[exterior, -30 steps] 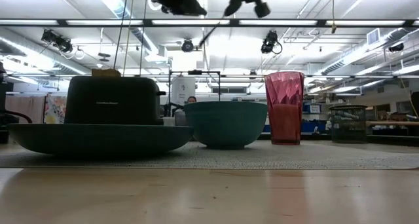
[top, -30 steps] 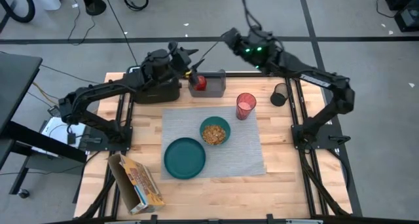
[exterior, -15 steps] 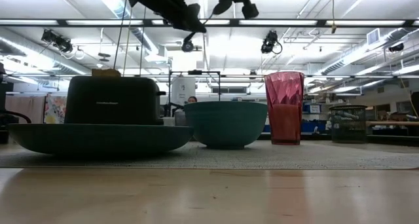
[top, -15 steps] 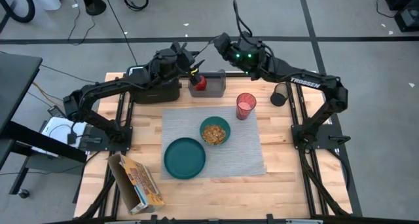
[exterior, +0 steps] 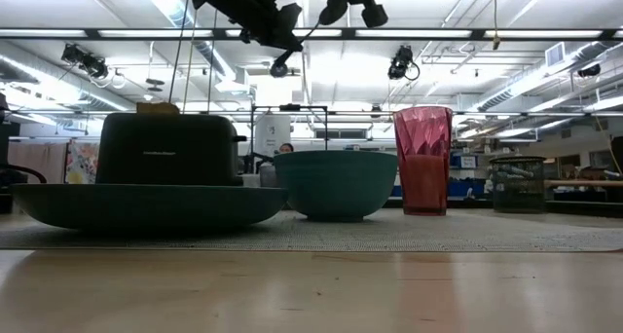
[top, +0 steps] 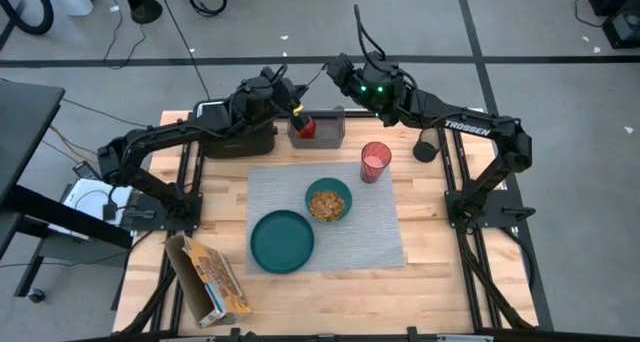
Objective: Arrange a breakfast setting
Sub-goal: Put the black spoon on the bottom right of the placemat
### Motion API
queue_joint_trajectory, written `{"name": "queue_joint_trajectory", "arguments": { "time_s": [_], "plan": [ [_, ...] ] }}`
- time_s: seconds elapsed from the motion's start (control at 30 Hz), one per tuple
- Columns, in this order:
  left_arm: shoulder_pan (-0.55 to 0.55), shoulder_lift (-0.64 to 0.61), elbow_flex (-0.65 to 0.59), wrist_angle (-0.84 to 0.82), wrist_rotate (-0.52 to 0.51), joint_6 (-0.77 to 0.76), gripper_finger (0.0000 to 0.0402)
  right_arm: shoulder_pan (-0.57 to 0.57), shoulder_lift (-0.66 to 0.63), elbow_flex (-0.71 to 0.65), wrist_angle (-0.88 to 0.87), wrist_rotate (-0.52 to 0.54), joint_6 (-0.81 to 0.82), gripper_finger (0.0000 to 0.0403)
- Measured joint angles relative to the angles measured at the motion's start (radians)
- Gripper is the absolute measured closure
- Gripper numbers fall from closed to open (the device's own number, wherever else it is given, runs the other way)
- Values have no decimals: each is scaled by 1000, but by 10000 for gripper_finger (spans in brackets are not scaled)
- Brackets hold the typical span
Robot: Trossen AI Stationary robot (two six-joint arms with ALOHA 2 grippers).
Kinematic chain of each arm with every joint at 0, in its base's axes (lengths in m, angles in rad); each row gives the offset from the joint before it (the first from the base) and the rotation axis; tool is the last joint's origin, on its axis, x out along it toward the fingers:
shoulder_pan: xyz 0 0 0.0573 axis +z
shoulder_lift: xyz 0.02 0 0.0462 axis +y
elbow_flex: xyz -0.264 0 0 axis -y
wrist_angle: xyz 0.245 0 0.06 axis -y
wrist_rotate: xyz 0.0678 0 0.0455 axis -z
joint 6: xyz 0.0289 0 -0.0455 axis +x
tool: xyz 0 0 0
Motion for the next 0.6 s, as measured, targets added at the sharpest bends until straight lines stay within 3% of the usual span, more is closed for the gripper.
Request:
{"name": "queue_joint_trajectory", "arguments": {
  "time_s": [0.17, 0.4, 0.6],
  "plan": [
    [-1, 0, 0, 3, -1, -8, 386, -1, 0, 0, 20, -1, -55, 374],
    [-8, -4, 20, -19, -16, -65, 392, -5, -7, 0, 45, -63, -183, 277],
    [-1, -5, 133, -84, 106, -140, 392, -10, -80, 0, 31, -185, -498, 195]
  ]
}}
